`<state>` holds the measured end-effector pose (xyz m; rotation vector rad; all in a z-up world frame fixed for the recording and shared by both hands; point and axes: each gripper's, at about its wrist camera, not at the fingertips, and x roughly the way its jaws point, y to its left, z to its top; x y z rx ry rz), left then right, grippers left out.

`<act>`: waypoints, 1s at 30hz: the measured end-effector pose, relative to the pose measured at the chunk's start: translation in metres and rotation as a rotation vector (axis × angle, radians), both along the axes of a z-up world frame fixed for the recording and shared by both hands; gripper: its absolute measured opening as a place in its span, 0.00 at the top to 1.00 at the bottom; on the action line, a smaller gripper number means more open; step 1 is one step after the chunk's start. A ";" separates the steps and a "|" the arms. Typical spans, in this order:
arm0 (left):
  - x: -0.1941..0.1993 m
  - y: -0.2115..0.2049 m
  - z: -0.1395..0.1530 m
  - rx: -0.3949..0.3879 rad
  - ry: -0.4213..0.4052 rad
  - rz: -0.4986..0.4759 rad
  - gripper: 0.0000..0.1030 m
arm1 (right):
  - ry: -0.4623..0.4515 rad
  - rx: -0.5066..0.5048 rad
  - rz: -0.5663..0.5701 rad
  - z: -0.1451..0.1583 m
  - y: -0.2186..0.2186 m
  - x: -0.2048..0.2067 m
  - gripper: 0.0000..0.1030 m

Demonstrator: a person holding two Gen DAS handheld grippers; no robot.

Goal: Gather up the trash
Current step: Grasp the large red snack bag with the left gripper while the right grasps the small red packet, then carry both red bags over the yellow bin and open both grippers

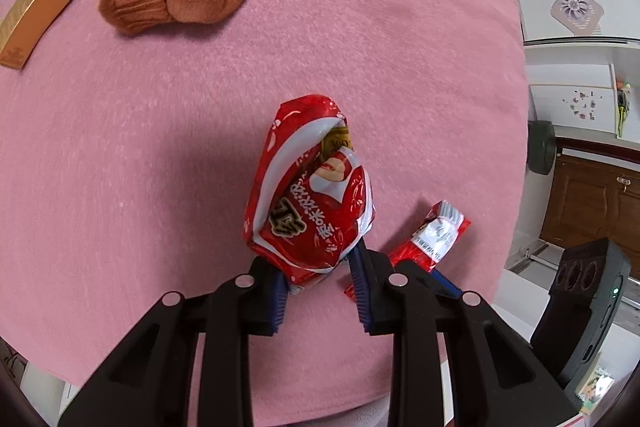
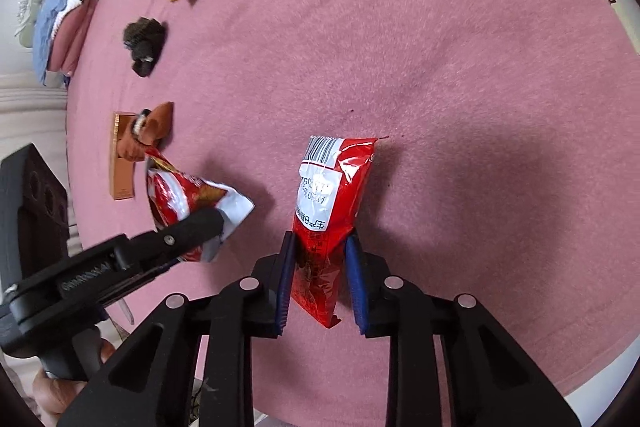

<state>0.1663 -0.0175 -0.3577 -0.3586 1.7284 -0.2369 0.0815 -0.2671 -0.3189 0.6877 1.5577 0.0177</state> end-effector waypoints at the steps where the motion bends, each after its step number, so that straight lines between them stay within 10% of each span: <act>1: -0.003 0.000 0.003 -0.004 -0.001 -0.003 0.73 | -0.005 0.002 -0.002 0.003 -0.001 -0.001 0.76; 30: -0.058 -0.152 0.098 -0.085 -0.138 -0.190 0.73 | -0.223 -0.092 -0.082 0.126 -0.140 -0.050 0.76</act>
